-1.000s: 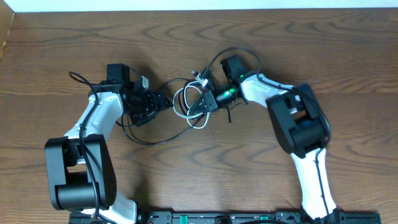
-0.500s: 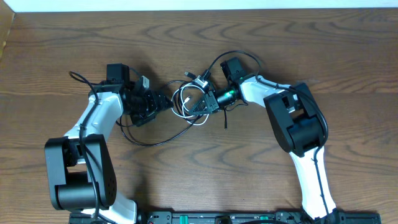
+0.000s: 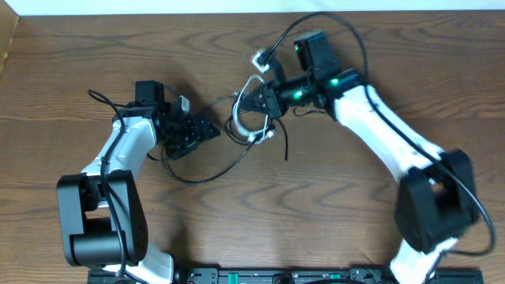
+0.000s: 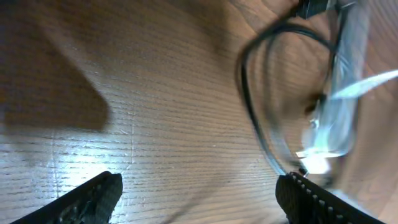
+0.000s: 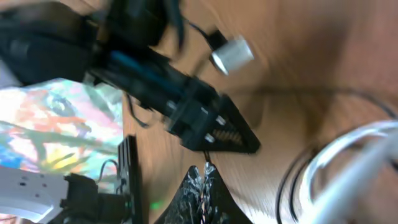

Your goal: Untangle cables

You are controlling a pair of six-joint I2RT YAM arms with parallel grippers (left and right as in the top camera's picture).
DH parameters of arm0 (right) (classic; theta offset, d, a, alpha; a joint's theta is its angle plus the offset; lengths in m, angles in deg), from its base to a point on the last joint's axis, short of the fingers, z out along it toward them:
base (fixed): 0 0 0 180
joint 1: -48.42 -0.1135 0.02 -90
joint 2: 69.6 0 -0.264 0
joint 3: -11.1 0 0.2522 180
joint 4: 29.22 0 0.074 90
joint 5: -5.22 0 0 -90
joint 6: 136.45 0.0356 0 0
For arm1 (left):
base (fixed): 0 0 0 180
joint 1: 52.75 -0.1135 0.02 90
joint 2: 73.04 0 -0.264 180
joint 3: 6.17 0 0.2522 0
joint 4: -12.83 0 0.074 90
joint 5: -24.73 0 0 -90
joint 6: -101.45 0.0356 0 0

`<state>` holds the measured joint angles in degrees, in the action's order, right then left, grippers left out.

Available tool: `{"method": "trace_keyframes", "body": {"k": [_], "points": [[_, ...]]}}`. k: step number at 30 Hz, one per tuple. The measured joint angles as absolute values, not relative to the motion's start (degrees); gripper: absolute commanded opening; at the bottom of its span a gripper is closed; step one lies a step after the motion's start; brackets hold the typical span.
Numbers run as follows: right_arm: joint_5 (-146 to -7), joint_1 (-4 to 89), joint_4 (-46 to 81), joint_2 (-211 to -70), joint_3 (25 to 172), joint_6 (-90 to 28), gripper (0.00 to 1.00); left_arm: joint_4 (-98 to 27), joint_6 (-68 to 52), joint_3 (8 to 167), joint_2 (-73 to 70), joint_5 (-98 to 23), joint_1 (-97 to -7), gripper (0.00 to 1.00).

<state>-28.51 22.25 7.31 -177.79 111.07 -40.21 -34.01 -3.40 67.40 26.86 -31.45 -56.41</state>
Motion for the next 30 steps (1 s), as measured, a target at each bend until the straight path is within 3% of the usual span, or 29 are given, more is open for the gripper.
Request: {"method": "trace_keyframes", "body": {"k": [8,21,30], "points": [[-29.9,22.1,3.5,-172.9,111.0,-40.9,0.01,-33.8,-3.3,67.4,26.9,-31.3,-56.4,0.85],[-24.4,22.0,-5.5,-169.9,111.0,-41.0,0.01,-26.3,-6.8,67.3,26.9,-19.3,-56.4,0.85],[-25.3,23.0,-3.8,-169.9,111.0,-41.1,0.01,-31.5,-8.3,67.3,26.9,-29.4,-56.4,0.85]]}}
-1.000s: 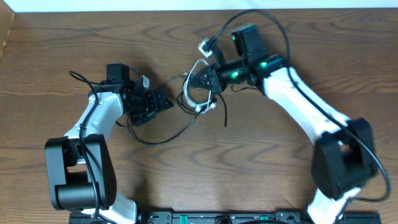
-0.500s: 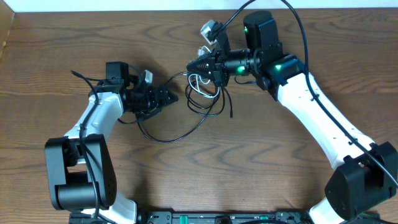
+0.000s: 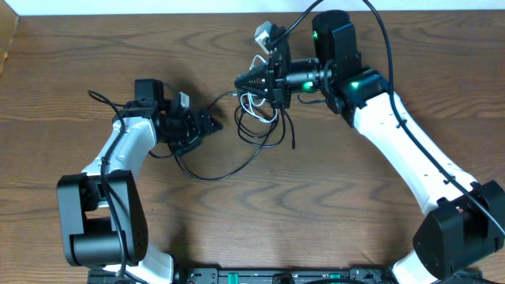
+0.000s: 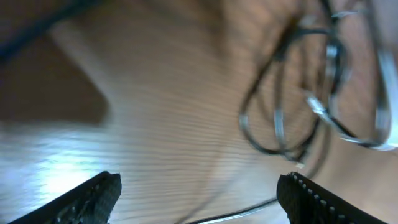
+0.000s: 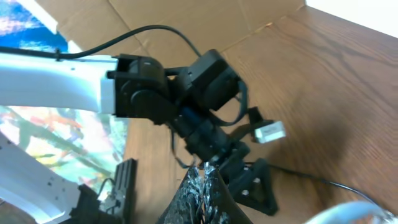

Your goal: Untangle cables

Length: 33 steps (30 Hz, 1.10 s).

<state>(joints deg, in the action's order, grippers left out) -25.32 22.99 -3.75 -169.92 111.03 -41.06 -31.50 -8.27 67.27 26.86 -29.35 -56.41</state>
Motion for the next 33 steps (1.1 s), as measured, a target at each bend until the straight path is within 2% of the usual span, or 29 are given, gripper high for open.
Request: {"method": "trace_keyframes", "body": {"k": [10,25,28,33], "points": [[-27.4,29.6,-3.8,-169.3,111.8,-38.7,0.01,-31.8,-8.3,67.3,26.9,-35.1,-56.4,0.85],[-31.3,29.5,-4.1,-163.4,126.9,-38.3,0.01,-32.0,-8.3,67.3,26.9,-35.6,-56.4,0.85],[-31.5,29.5,-4.1,-163.2,129.5,-39.6,0.01,-31.9,-8.3,67.3,26.9,-33.4,-56.4,0.87],[-31.7,29.5,-4.1,-163.2,131.0,-41.6,0.01,-30.2,-6.0,67.2,26.9,-21.4,-56.4,0.87]]}}
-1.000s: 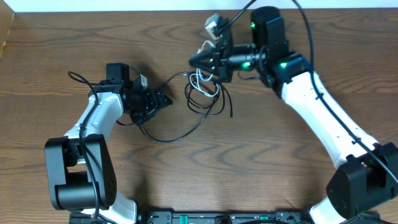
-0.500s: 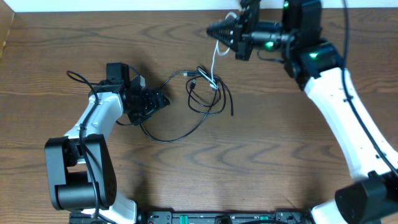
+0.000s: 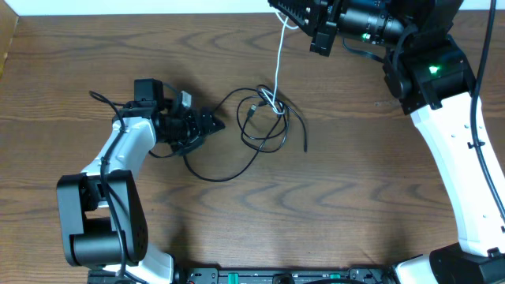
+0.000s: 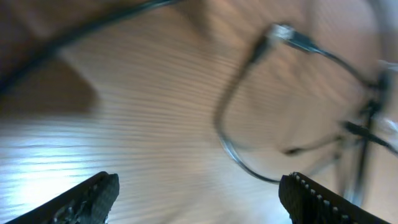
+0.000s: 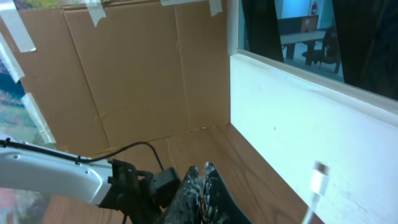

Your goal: Untangle cables

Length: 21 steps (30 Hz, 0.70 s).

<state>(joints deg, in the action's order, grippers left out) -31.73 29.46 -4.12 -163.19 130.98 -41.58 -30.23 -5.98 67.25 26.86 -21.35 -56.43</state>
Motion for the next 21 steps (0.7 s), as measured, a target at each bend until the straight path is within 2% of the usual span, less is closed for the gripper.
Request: {"method": "trace_keyframes", "body": {"k": [6,11,18,21], "points": [[-31.9,29.4,-2.8,-163.2,131.0,-42.5,0.01,-26.7,-3.8,67.2,26.9,-6.8,-56.1,0.87],[-31.9,28.7,-2.4,-163.2,131.0,-42.6,0.01,-24.4,-4.9,67.2,26.9,-5.0,-54.1,0.87],[-31.9,27.8,0.2,-163.2,131.0,-42.8,0.01,-13.2,-13.0,67.1,26.9,-4.6,-49.8,0.86],[-31.9,27.5,1.0,-163.2,131.0,-42.8,0.01,-9.5,-17.1,67.1,26.9,-5.6,-48.3,0.78]]}}
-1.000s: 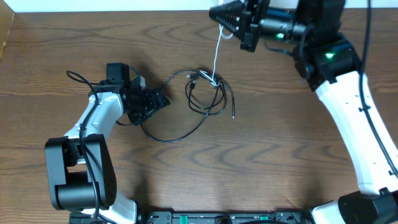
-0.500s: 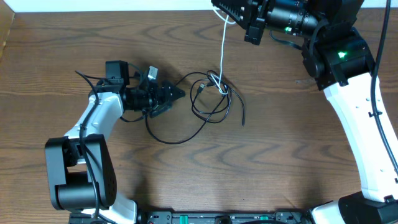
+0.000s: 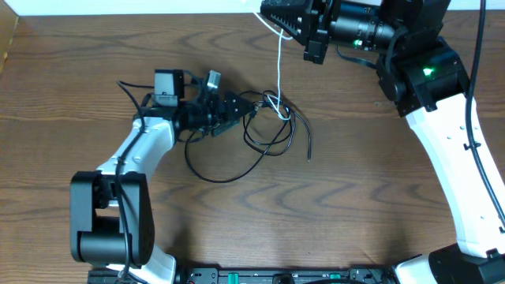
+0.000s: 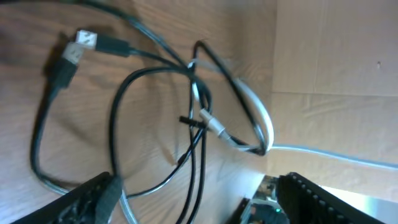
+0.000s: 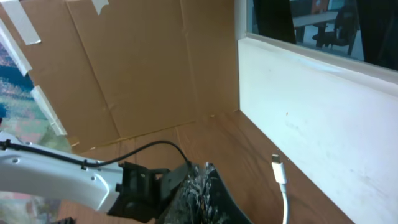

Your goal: Untangle cables

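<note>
A black cable [image 3: 270,147] lies in loose loops mid-table, its USB plug [image 4: 81,39] showing in the left wrist view. A white cable [image 3: 278,55] rises taut from the knot in those loops to my right gripper [image 3: 267,11], which is shut on it high over the table's back edge. Its white plug [image 5: 278,168] dangles beside the closed fingers [image 5: 200,180]. My left gripper [image 3: 241,105] sits open at the left side of the tangle, with black strands and the white cable [image 4: 252,106] lying ahead of and between its fingers [image 4: 99,196].
The wooden table [image 3: 355,197] ends at a white wall [image 3: 118,6] along the back. Cardboard panels [image 5: 143,68] stand beyond the left side. One black cable end trails to the right [image 3: 308,155], and a long loop curves toward the front [image 3: 213,178].
My left gripper has moved right and slightly back, from left of the loops up to the tangle's edge. The right gripper stays high with the white cable; the loops have shifted a little.
At first my right gripper was shut low in the tangle, close to the open left gripper. Then it held the cables a little farther back. Later it was high, the white cable stretched up out of the black loops. Now the left gripper is at the tangle.
</note>
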You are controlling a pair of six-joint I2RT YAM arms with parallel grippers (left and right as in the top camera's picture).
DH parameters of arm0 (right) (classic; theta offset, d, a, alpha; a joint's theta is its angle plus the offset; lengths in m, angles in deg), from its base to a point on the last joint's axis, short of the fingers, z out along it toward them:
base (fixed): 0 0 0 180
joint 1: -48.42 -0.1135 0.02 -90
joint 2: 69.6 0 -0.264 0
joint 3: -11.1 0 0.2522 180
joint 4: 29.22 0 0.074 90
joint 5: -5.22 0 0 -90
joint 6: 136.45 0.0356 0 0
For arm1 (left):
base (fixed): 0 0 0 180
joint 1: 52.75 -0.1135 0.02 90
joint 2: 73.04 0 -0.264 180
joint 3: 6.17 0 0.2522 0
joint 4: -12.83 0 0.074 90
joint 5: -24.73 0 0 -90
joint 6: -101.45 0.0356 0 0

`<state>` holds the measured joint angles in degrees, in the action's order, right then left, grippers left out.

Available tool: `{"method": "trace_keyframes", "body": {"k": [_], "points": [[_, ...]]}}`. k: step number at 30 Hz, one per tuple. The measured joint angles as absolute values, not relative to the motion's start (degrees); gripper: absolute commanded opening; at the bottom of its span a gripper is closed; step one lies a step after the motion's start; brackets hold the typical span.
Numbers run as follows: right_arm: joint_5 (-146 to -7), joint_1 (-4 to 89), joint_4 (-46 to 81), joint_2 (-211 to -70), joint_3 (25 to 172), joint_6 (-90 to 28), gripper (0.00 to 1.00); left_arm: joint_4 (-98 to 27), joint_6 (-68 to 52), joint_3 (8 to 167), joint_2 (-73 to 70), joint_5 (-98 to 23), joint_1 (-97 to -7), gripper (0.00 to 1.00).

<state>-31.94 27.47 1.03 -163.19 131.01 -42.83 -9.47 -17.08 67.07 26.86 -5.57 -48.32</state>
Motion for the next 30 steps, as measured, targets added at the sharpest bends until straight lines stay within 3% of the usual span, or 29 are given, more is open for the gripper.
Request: {"method": "trace_keyframes", "body": {"k": [3,11,16,30], "points": [[-31.9,27.4,1.2,-163.2,131.0,-42.8,0.01,-8.0,-20.9,67.1,26.9,-8.0,-47.0,0.63],[-31.9,27.3,1.2,-163.2,131.0,-42.8,0.01,-7.4,-24.8,67.1,26.9,-13.5,-44.8,0.62],[-31.9,27.3,1.4,-163.2,131.0,-42.8,0.01,-4.9,-27.4,67.1,26.9,-14.9,-44.4,0.51],[-31.9,25.6,3.2,-163.2,131.0,-42.8,0.01,-3.3,-33.9,67.1,26.9,-15.7,-42.7,0.51]]}}
